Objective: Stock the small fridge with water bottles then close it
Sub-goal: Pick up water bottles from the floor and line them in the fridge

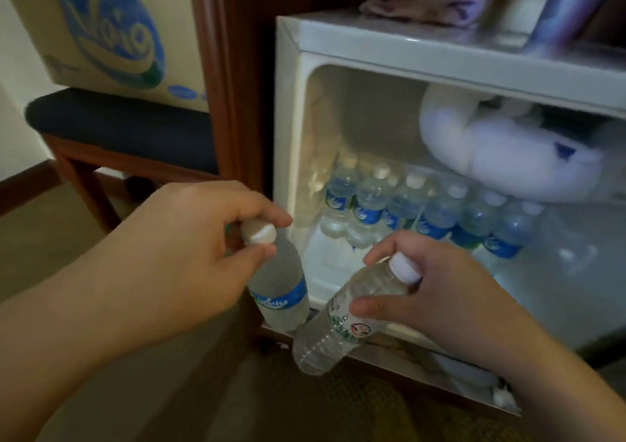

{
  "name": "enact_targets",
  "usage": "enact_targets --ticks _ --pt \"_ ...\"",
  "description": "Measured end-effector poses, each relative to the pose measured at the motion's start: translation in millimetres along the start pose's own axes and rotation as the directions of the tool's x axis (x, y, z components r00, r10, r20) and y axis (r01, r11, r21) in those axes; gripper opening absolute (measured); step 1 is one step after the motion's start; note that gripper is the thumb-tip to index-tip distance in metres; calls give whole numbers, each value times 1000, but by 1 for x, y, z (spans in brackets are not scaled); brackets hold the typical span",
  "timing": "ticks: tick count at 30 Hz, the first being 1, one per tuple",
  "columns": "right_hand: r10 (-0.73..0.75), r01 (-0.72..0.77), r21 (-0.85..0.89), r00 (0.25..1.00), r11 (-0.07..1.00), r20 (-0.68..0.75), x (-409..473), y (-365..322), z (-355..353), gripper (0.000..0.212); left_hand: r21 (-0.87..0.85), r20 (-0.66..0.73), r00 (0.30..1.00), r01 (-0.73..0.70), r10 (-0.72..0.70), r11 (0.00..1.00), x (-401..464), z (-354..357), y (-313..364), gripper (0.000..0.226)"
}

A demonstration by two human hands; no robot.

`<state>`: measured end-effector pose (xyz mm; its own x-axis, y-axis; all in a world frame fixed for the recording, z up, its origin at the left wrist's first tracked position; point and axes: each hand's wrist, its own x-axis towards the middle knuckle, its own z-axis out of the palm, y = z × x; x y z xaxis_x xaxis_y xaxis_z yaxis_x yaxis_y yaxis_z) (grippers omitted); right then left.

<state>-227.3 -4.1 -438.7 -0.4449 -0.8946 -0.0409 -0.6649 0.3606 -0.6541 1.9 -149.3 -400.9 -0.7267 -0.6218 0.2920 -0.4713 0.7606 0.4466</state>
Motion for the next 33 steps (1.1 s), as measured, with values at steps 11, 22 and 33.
enact_targets --ticks 11,22,33 --pt "297 -199 240 812 950 -502 8 87 -47 46 -64 19 995 -93 95 994 65 80 63 31" --pt "417 -301 291 594 908 -688 49 141 -63 44 -214 -38 987 -161 157 963 133 155 112 31" --pt "452 -300 350 416 887 -789 68 178 -50 35 -268 -58 976 -219 212 938 149 223 134 33"
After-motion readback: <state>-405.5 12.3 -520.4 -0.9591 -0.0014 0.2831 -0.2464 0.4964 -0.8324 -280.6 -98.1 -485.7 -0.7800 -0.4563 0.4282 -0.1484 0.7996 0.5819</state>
